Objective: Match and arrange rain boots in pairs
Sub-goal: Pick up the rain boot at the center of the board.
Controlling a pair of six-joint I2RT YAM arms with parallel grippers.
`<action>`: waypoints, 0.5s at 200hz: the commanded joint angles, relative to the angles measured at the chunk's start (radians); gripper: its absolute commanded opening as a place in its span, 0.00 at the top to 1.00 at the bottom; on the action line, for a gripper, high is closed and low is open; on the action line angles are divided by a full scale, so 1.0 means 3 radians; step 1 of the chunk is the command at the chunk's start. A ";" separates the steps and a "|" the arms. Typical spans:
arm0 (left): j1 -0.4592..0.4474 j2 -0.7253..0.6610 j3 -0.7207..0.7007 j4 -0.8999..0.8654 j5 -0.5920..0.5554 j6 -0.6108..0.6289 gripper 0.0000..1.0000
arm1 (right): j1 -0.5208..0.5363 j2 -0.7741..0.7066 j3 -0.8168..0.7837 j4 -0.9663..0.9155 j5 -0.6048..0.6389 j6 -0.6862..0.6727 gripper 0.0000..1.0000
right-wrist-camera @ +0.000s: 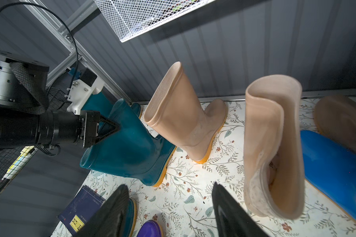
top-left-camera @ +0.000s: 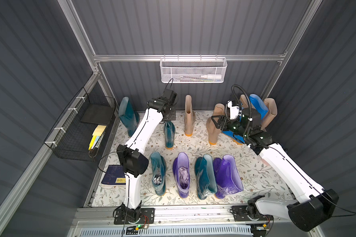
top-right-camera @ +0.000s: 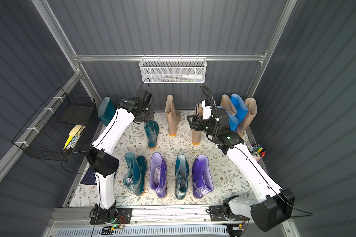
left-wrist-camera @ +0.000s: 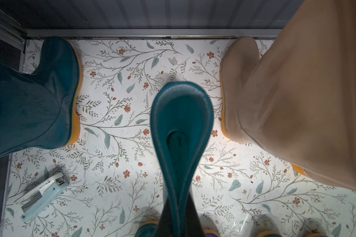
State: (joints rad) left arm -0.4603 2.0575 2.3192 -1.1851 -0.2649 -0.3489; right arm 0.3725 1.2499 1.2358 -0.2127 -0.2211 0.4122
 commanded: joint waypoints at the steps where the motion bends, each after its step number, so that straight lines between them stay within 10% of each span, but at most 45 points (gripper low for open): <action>1: 0.0075 -0.0037 0.0246 0.0048 0.0002 0.0178 1.00 | -0.0015 -0.0076 -0.0011 0.0071 -0.0043 0.0032 0.33; 100: 0.0609 -0.0182 0.0318 0.0259 0.0168 0.0653 1.00 | -0.0015 -0.0041 0.0017 0.0055 -0.0043 0.0075 0.35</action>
State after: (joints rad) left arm -0.3073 2.0579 2.3650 -1.1843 -0.2081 -0.2115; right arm 0.3725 1.2404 1.2358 -0.2104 -0.2214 0.4171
